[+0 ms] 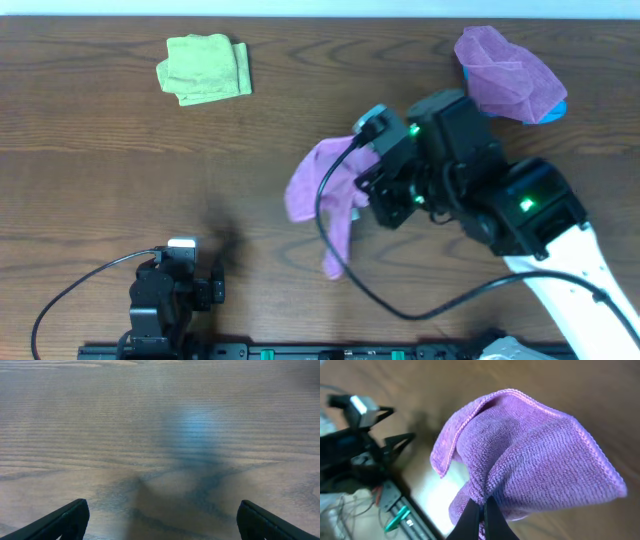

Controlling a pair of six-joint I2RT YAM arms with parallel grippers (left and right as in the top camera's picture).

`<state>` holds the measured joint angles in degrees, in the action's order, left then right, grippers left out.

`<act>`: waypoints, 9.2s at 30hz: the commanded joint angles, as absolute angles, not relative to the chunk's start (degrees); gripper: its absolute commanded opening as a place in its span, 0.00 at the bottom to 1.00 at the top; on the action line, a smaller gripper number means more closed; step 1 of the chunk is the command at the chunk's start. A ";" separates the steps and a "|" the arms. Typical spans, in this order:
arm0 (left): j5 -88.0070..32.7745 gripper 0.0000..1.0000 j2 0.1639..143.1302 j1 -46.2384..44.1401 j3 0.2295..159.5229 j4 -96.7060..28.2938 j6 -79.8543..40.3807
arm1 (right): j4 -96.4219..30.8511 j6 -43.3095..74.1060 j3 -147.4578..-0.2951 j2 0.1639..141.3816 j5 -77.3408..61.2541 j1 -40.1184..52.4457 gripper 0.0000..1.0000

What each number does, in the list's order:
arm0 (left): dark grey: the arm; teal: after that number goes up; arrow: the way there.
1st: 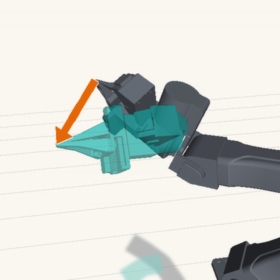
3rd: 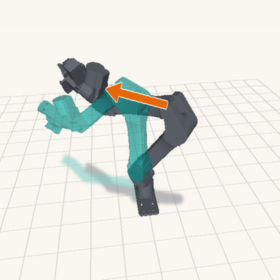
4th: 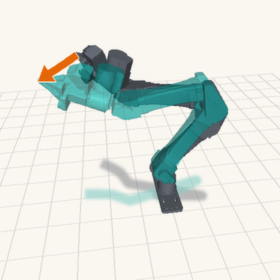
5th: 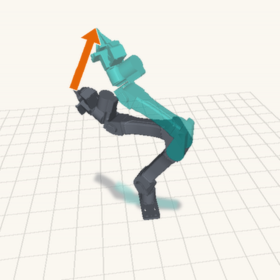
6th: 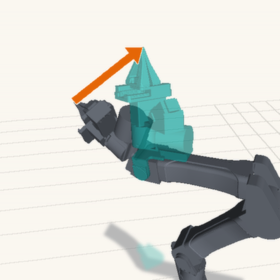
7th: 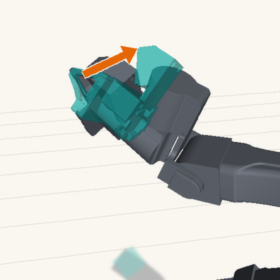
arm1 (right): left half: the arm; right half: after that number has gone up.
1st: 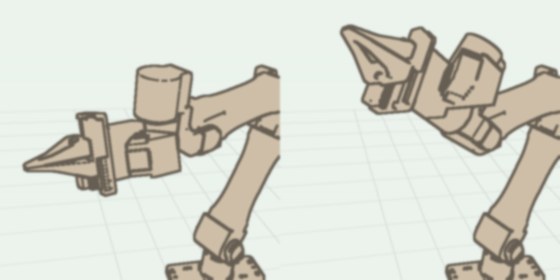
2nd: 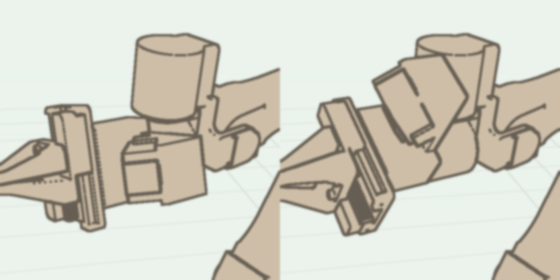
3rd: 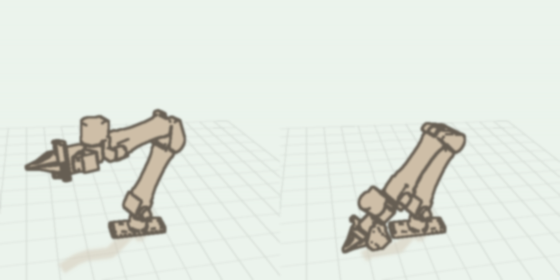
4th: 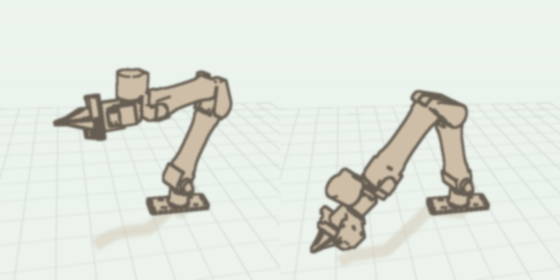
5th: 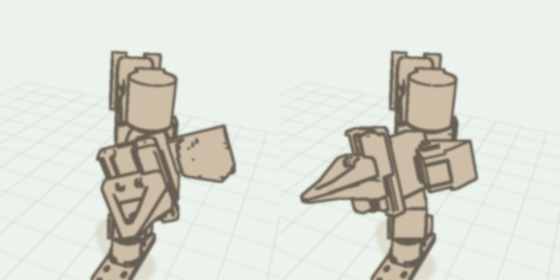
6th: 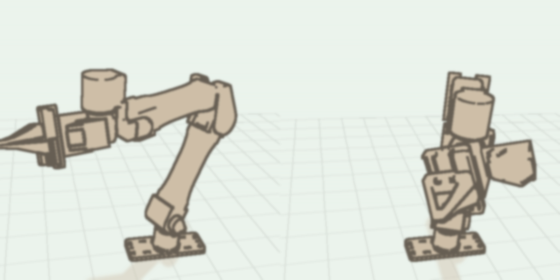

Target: Fold the cloth

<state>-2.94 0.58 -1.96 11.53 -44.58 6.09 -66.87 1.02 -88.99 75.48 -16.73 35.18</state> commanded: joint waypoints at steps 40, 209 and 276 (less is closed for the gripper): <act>-1.02 0.96 0.21 -1.74 10.28 -46.48 6.87 | -44.38 7.51 -73.95 101.54 -16.80 18.74 0.71; -38.24 0.06 103.48 -12.95 81.62 -17.63 -35.44 | -26.00 14.37 -68.42 94.28 -11.68 7.84 0.01; -22.31 0.06 91.96 -8.27 58.87 -22.48 -26.65 | -7.27 11.68 -53.12 93.25 0.01 20.21 0.01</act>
